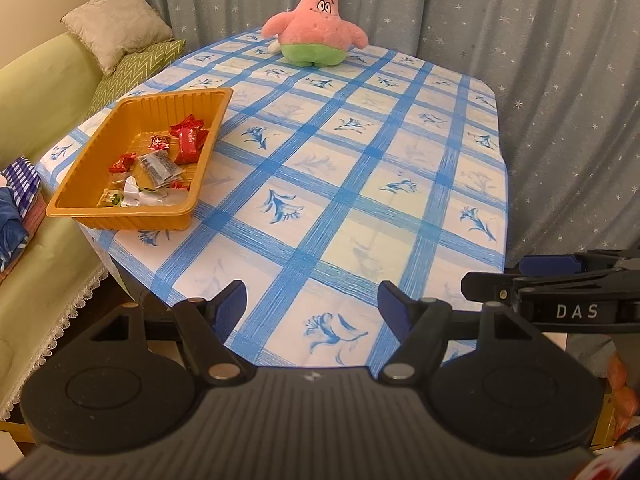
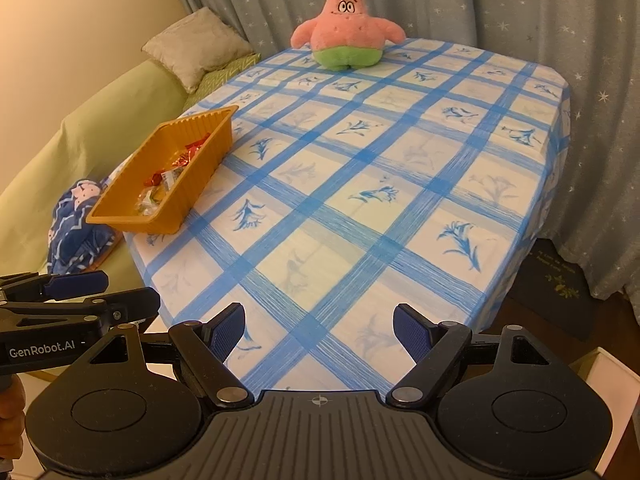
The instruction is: Organize snacks
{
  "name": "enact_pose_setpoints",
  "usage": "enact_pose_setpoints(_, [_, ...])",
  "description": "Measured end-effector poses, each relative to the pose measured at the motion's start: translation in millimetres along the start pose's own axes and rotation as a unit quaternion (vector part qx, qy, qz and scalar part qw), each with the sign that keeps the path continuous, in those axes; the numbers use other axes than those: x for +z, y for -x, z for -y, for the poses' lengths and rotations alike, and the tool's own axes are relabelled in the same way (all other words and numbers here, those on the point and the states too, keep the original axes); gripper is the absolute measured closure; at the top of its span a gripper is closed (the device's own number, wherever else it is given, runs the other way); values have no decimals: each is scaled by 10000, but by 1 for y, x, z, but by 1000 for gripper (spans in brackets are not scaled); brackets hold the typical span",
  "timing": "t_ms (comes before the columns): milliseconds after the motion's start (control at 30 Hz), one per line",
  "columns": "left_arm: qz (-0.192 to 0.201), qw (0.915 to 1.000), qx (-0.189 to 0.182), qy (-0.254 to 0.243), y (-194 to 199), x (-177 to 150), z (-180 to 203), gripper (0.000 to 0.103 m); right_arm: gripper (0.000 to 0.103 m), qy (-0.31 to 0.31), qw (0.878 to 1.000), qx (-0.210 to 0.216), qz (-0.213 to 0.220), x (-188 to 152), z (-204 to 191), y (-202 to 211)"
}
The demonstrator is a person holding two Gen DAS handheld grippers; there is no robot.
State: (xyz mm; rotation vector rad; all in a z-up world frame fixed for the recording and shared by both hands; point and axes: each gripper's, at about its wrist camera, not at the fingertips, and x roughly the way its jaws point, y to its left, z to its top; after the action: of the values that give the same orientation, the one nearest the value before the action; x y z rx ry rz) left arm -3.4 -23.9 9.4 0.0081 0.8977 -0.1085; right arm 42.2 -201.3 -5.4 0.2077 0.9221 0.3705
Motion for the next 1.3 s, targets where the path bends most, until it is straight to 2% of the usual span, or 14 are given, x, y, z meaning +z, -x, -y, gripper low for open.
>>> enact_pose_setpoints(1300, [22, 10000, 6, -11, 1, -1, 6, 33, 22, 0, 10000, -1, 46, -2, 5, 6])
